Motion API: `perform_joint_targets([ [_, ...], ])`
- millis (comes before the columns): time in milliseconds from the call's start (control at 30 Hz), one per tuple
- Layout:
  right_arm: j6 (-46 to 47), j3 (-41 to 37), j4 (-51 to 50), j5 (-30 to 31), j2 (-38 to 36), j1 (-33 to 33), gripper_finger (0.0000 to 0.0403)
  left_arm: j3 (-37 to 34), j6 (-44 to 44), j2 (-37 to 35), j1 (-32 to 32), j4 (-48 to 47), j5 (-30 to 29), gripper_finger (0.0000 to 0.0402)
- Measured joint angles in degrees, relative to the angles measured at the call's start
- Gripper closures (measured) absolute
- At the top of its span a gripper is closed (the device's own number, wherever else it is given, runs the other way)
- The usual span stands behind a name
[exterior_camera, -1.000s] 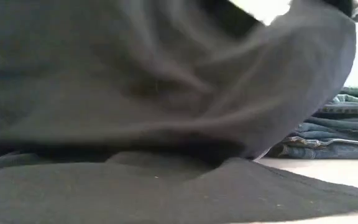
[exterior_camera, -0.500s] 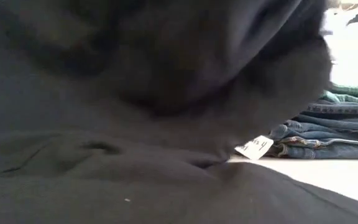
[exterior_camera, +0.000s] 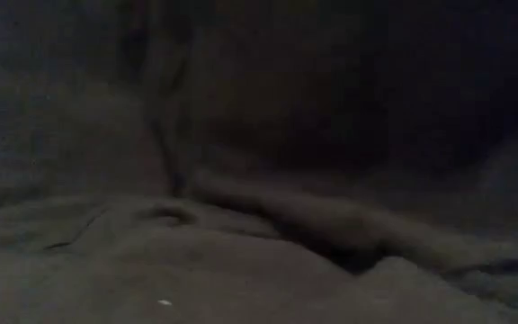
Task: Fold laundry
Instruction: Fold the black shirt from the white laundry organizer
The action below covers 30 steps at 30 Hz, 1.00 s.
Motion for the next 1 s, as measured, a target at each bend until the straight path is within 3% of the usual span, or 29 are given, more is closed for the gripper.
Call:
perform_joint_targets([
  [100,8.74,-0.39,-13.24,2.39,0.94,-8.57,0.0392,0.07,-2.27,-1.35,3.29,-4.54,-11.2,0.0401],
  [200,11.31,-2.56,-18.86,2.66,2.14,-18.16,0.0392,0.07,-9.79,-2.67,8.09,-15.82,-16.31,0.0401],
  [333,-0.83,-9.56,-16.35,-2.98,3.62,-30.61,0.0392,-0.09,-31.41,-5.35,14.21,-38.64,-16.78,0.0401],
  [467,-9.54,-16.75,-18.68,-1.31,6.47,-42.82,0.0392,0.04,-56.38,-7.89,20.5,-63.28,-18.35,0.0401],
  [567,-18.91,-20.56,-18.2,0.54,6.59,-50.16,0.0392,-0.01,-71.89,-8.94,23.68,-76.43,-20.41,0.0402],
  [667,-23.47,-21.86,-19.19,7.24,6.71,-56.31,0.0392,-2.41,-76.05,-11.51,25.16,-75.13,-20.06,0.0401],
  [767,-21.99,-21.96,-18.8,11.49,7.0,-60.39,0.0392,-4.51,-78.54,-13.76,25.23,-75.46,-18.23,0.0401],
  [833,-18.05,-22.01,-18.59,6.18,6.65,-61.63,0.0392,-6.42,-83.79,-14.87,25.24,-76.75,-16.67,0.0402],
  [1000,-9.73,-23.35,-19.13,-23.62,5.05,-58.31,0.0392,-16.62,-92.06,-16.3,25.23,-76.64,-7.01,0.0401],
])
